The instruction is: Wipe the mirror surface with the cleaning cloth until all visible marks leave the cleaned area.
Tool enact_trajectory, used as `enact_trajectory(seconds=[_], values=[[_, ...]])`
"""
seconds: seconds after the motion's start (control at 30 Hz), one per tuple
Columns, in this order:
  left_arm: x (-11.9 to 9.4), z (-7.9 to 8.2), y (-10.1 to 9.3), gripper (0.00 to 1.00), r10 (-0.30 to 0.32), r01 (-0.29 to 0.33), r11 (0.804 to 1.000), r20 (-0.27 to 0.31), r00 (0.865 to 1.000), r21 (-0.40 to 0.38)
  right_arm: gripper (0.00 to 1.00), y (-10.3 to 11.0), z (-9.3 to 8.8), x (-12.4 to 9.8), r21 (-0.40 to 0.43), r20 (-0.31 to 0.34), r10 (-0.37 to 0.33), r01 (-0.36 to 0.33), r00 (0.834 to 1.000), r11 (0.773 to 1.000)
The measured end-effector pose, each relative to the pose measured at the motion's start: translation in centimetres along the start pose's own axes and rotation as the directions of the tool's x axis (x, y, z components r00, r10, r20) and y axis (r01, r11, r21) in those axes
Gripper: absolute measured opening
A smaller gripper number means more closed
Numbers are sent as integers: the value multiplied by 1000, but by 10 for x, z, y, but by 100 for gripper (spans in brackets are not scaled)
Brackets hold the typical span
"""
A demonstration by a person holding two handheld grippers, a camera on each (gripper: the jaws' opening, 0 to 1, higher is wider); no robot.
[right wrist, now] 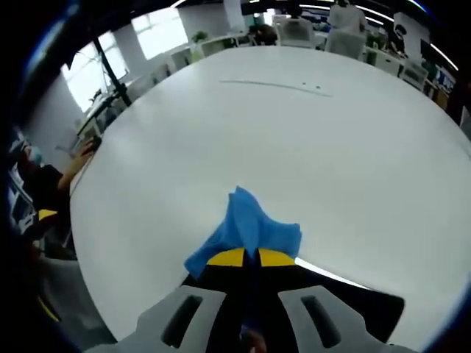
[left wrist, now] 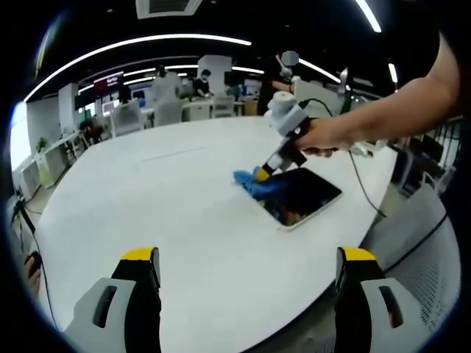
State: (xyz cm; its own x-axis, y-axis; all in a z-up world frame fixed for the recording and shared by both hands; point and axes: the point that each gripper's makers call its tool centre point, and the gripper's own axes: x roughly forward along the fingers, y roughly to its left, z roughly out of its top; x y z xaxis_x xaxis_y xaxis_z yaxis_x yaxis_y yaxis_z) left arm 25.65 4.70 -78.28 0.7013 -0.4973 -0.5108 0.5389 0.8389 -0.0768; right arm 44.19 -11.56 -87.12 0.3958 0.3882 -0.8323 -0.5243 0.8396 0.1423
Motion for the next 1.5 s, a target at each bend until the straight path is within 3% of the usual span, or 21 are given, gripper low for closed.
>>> enact_trajectory(seconds=[1.5], values=[[0,-1,3,100,11,-11,1000,-7,1000,-21,0,-51,-21,-25,38,-20,-36,37,999,999]])
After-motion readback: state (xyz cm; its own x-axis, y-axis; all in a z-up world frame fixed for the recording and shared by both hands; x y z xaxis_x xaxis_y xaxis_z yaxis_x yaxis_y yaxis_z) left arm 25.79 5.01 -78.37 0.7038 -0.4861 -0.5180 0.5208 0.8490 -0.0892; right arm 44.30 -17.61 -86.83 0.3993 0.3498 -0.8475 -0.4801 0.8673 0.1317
